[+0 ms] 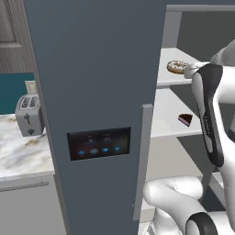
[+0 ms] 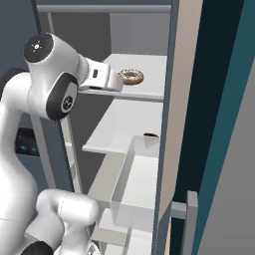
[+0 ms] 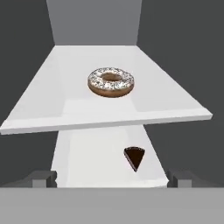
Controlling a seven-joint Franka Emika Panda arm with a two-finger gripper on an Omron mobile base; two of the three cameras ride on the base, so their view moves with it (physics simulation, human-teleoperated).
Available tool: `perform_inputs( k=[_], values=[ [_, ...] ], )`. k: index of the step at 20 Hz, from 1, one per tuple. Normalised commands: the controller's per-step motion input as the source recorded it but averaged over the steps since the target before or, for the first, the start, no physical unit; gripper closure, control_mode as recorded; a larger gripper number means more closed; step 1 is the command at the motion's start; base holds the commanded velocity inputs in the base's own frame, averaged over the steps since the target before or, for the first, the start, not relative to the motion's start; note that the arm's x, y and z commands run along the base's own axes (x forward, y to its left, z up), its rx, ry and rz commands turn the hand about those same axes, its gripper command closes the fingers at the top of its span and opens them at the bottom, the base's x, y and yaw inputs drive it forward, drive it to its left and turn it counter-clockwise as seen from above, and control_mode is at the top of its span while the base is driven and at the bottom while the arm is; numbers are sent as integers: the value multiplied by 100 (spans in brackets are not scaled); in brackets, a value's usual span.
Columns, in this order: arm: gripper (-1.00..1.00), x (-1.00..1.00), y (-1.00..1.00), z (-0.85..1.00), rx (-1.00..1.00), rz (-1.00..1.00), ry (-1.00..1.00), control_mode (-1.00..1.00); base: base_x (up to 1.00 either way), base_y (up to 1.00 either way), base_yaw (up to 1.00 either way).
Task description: Take the donut and cake from the fridge and place them on the empty tray on the dining counter.
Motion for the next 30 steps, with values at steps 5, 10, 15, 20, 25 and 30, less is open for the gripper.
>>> perform_inputs(
  k=[5, 10, 15, 20, 25, 30],
  values=[
    [-100, 19, -18, 0, -7, 20, 0, -100, 0, 0, 0],
    [-100, 27, 0, -1, -9, 28, -2, -100, 0, 0, 0],
    [-100, 27, 0, 0, -12, 24, 0, -100, 0, 0, 0],
    [-100, 42, 0, 0, -10, 6, 8, -100, 0, 0, 0],
    [-100, 39, 0, 0, -7, 0, 11, -100, 0, 0, 0],
    [-100, 43, 0, -7, -2, 0, 3, -100, 0, 0, 0]
  ],
)
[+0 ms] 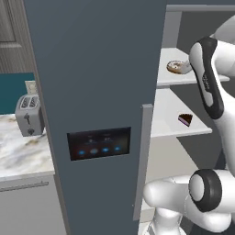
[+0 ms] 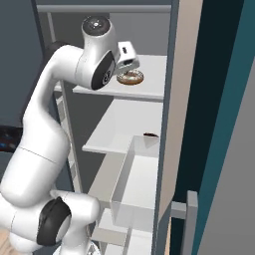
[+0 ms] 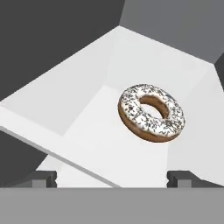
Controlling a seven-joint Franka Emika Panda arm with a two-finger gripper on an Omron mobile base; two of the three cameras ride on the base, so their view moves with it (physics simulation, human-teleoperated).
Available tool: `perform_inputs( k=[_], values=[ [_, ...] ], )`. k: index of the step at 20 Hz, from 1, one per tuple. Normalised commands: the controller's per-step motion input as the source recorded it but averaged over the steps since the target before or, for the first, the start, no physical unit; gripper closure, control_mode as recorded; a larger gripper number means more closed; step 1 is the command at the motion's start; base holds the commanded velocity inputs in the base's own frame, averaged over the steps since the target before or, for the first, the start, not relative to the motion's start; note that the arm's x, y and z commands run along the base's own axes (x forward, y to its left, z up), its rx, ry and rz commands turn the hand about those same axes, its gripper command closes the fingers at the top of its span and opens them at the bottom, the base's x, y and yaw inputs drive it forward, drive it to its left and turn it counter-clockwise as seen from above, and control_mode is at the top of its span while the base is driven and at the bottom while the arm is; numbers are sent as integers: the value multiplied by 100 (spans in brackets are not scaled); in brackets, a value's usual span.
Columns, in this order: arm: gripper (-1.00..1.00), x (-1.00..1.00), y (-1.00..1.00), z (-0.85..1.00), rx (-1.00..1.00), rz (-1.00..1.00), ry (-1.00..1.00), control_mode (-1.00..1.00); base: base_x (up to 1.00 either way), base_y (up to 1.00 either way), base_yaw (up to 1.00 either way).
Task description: Take the donut and cake from the fridge and place them on the empty tray on the dining counter.
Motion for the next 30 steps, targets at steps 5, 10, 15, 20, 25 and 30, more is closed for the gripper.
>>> perform_inputs(
  k=[5, 10, 15, 20, 25, 30],
  values=[
    [-100, 50, 0, -21, 0, 7, 0, -100, 0, 0, 0],
    [-100, 44, 0, -16, 0, 11, 0, -100, 0, 0, 0],
    [-100, 43, 0, -3, 0, 10, 1, -100, 0, 0, 0],
    [-100, 38, 0, -10, 0, 7, 3, -100, 0, 0, 0],
    [-100, 34, -2, -13, 0, 2, 5, -100, 0, 0, 0],
    [-100, 38, -3, -4, 0, 1, 5, -100, 0, 0, 0]
  ],
)
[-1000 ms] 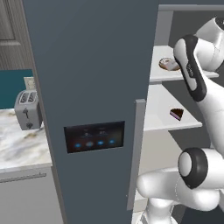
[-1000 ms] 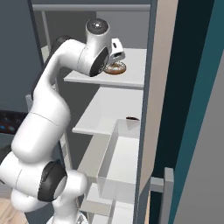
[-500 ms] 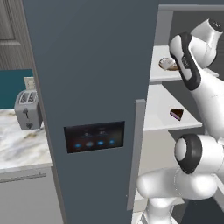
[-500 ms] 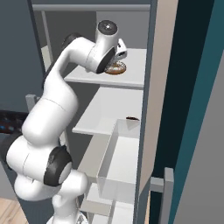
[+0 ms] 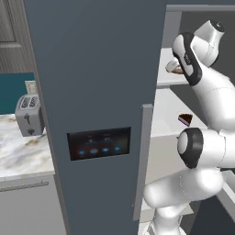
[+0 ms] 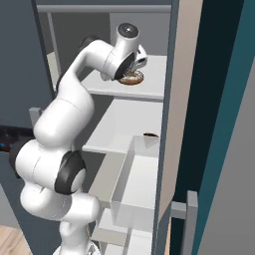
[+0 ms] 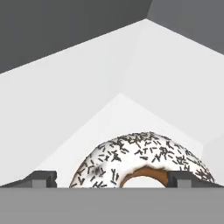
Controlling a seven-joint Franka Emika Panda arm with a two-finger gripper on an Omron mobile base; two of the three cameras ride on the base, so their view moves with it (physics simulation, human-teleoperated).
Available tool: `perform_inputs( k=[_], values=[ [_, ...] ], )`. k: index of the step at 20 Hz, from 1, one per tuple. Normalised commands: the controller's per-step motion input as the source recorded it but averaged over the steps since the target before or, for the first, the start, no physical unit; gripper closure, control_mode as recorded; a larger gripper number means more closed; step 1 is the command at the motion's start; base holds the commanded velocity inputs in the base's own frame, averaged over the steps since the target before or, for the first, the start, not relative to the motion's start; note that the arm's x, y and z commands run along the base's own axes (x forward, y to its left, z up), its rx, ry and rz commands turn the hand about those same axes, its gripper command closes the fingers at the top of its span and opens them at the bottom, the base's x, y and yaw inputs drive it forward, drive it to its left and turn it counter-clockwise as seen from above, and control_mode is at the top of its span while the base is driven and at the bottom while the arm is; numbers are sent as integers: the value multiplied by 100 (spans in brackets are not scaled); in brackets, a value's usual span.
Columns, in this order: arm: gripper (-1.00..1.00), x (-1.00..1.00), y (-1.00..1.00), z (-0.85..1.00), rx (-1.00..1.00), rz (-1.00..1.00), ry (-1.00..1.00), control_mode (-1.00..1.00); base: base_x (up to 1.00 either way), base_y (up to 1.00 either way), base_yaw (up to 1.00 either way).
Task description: Take the donut and cake from the fridge and place them on the empty tray on the dining counter.
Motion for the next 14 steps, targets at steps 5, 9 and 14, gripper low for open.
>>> perform_inputs(
  k=[5, 9, 14],
  values=[
    [-100, 16, -5, -4, 0, 1, 6, -100, 0, 0, 0],
    [-100, 0, -5, -15, 0, 0, 4, -100, 0, 0, 0],
    [-100, -8, 0, -26, 0, 0, 0, -100, 0, 0, 0]
  ],
)
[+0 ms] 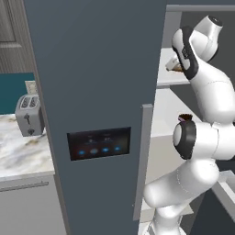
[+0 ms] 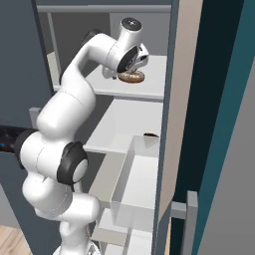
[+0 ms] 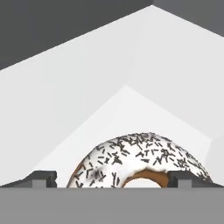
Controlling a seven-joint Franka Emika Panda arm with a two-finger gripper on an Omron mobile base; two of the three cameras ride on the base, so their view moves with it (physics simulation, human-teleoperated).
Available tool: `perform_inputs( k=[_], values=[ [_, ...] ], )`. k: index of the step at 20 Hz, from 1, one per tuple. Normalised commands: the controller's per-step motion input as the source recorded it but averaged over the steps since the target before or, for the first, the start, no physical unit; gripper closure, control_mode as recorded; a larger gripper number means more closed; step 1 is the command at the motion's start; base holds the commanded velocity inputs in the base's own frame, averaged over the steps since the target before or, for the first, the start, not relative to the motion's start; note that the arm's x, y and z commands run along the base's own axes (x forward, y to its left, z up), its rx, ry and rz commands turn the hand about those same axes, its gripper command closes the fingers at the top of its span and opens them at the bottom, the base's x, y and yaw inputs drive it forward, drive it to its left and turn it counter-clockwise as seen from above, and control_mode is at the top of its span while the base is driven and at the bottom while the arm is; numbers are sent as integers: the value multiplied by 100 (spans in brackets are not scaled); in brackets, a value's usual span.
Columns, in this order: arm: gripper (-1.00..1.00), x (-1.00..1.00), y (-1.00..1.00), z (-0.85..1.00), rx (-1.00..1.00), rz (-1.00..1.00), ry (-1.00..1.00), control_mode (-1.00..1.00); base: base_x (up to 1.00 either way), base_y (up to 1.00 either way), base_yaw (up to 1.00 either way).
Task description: Take the donut and cake from the fridge and place them on the empty tray on the dining counter.
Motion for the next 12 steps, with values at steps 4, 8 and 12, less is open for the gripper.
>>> perform_inputs(
  k=[4, 8, 12],
  values=[
    [-100, -35, 0, -31, -2, 0, -3, -100, 0, 0, 0],
    [-100, -49, 0, -35, -1, 0, -8, -100, 0, 0, 0],
    [-100, -20, 0, -37, 0, 0, -3, -100, 0, 0, 0]
  ],
)
